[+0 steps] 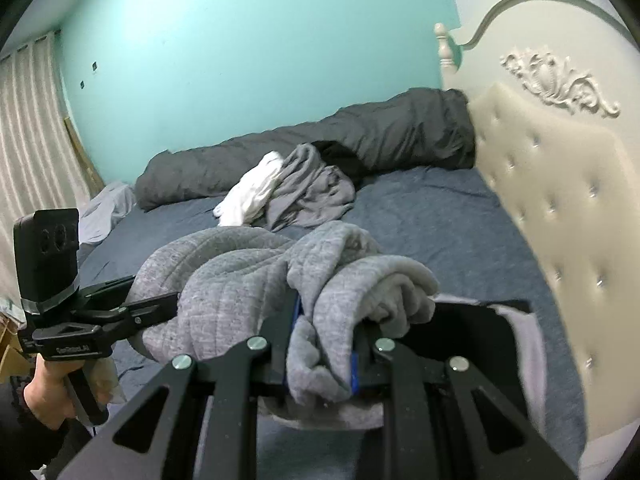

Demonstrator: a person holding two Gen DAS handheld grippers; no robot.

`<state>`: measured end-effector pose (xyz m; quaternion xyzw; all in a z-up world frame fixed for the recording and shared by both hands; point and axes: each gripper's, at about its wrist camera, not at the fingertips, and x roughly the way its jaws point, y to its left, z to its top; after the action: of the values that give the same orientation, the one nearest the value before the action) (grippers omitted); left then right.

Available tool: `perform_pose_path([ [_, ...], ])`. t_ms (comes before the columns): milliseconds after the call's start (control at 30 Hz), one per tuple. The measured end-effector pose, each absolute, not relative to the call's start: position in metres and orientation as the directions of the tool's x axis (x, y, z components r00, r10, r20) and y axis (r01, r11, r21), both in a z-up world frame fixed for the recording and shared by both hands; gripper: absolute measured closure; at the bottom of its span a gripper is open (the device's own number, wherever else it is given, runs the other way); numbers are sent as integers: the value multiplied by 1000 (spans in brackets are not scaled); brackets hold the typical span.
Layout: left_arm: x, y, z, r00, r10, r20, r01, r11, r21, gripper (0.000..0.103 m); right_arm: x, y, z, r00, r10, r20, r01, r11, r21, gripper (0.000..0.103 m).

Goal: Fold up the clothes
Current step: 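Lift and carry the folded sweatshirt with both grippers onto the clothes stack by the headboard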

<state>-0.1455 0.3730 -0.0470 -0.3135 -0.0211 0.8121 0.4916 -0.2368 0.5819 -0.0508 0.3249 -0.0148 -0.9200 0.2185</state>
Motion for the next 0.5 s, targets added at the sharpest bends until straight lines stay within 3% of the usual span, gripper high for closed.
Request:
perform_pose_path([
  [500, -148, 499, -64, -342, 821, -457, -804, -507, -310, 47, -294, 677, -64, -784, -322, -531, 334, -939, 77, 84],
])
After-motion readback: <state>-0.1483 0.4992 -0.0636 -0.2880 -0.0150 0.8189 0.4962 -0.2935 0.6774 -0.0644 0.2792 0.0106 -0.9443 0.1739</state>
